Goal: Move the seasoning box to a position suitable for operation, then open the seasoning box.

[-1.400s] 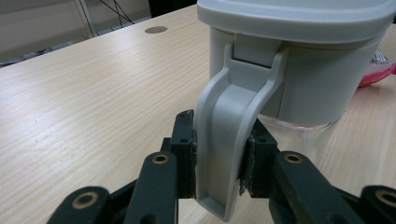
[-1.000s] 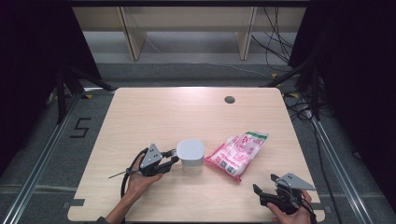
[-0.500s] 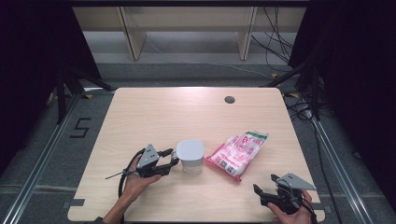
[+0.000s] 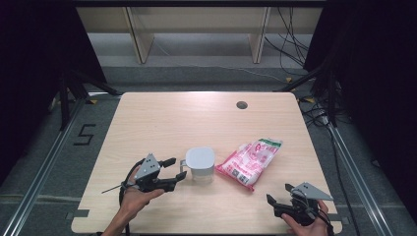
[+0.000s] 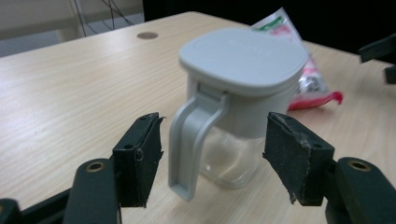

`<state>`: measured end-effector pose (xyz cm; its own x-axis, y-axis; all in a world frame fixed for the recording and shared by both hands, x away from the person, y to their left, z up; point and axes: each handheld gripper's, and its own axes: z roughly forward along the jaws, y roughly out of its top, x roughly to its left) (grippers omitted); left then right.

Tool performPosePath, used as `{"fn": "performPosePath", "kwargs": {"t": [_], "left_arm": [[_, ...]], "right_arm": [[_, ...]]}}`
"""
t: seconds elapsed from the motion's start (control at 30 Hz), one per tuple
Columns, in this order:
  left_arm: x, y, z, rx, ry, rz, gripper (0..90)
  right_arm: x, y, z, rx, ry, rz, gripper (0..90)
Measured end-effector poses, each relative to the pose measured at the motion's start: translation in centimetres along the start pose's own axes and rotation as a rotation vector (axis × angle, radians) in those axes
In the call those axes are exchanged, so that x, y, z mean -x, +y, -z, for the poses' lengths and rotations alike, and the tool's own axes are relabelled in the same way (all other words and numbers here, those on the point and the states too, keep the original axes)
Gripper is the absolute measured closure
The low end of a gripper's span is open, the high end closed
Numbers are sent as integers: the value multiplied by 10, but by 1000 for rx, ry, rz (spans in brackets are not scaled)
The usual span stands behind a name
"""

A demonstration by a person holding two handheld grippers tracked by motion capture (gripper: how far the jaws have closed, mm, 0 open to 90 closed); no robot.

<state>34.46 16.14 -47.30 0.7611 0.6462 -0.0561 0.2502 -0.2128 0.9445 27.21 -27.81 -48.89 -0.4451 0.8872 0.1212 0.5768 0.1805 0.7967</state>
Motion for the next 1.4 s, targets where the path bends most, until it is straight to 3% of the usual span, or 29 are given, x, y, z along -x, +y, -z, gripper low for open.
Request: {"fn": "performPosePath", "kwargs": {"t": [0.1, 0.27, 0.33, 0.47, 0.63, 0.67, 0.73, 0.77, 0.8, 0.87, 0.9, 0.93, 1.13, 1.2, 1.23, 1.3, 1.33, 1.37, 1.4], "left_arm": [[2, 6, 4, 20, 7, -6, 380], [1, 11, 6, 40, 1, 3, 472], [0, 13, 5, 43, -9, -5, 521], [-1, 20, 4, 37, -16, 27, 575], [0, 26, 0, 28, -14, 5, 682], [-2, 28, -1, 23, -18, -14, 707], [-1, 30, -3, 30, -16, 2, 750], [0, 31, -5, 37, -20, 1, 772], [1, 33, -5, 32, -15, -13, 795], [2, 35, -8, 31, -4, -26, 836], [3, 36, -10, 32, -1, -35, 849], [3, 37, -11, 22, 4, -49, 856], [3, 36, -19, 19, -10, -31, 889], [2, 35, -22, 16, -2, -31, 890], [0, 34, -23, 20, -10, -23, 890], [-2, 34, -23, 15, 0, -19, 889], [-3, 34, -23, 16, 2, -17, 889], [-3, 34, -23, 16, 0, -23, 889], [-4, 34, -22, 15, 0, -23, 889]], "right_arm": [[4, 0, -2, 11, -2, 51, 216], [3, 0, -3, 7, -18, 53, 216], [3, 1, -2, 9, 9, 38, 216], [3, 1, -2, 13, 10, 46, 214], [2, 1, -2, 10, 4, 39, 214], [4, 1, -2, 16, -2, 67, 214], [3, 1, -3, 15, 13, 53, 213], [4, 2, -2, 21, 1, 72, 212], [0, 1, -2, 5, -5, 31, 211], [-1, 2, 0, 4, 6, 22, 204], [2, 2, -3, 27, 14, 56, 199], [2, 3, -3, 28, 16, 60, 193], [-1, 5, -3, 50, 8, 91, 165], [-7, 6, -4, 68, 33, 56, 154], [-5, 7, -5, 81, 43, 78, 154], [-9, 7, -6, 92, 49, 67, 154], [-7, 8, -6, 88, 37, 101, 155], [-7, 9, -7, 93, 35, 103, 155], [-9, 8, -5, 81, 37, 72, 157]]}}
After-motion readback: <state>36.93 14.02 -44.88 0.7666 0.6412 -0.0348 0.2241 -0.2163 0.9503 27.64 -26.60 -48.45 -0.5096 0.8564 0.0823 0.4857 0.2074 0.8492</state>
